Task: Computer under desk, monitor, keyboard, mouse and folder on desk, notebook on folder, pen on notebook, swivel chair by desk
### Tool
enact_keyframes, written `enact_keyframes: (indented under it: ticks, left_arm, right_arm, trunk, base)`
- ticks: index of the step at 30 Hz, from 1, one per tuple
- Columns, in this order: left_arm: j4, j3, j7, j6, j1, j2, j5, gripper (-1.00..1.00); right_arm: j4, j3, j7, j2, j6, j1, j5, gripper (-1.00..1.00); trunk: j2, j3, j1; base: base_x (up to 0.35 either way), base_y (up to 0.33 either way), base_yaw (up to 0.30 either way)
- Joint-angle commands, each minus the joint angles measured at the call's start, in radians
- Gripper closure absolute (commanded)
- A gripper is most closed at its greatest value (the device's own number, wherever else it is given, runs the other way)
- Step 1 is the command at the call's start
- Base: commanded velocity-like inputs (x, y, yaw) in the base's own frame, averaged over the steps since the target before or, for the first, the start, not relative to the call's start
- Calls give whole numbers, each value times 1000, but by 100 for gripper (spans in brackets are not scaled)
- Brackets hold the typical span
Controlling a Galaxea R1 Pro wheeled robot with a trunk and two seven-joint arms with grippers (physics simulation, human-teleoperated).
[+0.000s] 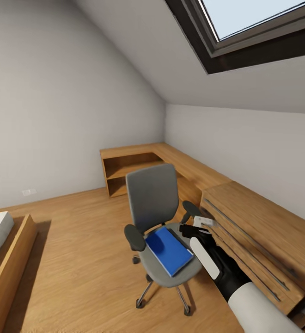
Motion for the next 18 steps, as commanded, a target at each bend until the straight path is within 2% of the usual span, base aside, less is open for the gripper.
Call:
enact_keyframes:
  ticks: [1, 6, 18]
  left_arm:
    - [-2, -3, 2, -3, 0, -2, 7, -100]
    - [-2, -3, 2, -3, 0, -7, 7, -100]
    - [-3, -4, 2, -3, 0, -12, 6, -100]
  right_arm:
    - [-2, 5, -8, -1, 3, -1, -7, -100]
    - [-3, 4, -6, -3, 2, -1, -7, -100]
    - [-3, 3, -1, -5, 2, -1, -7, -100]
  trunk:
    - [-1, -1, 0]
    - [-1, -1, 0]
    - [-1, -1, 0]
  base:
    - [0, 0, 194]
    - [0, 0, 74]
    - [0, 0, 7]
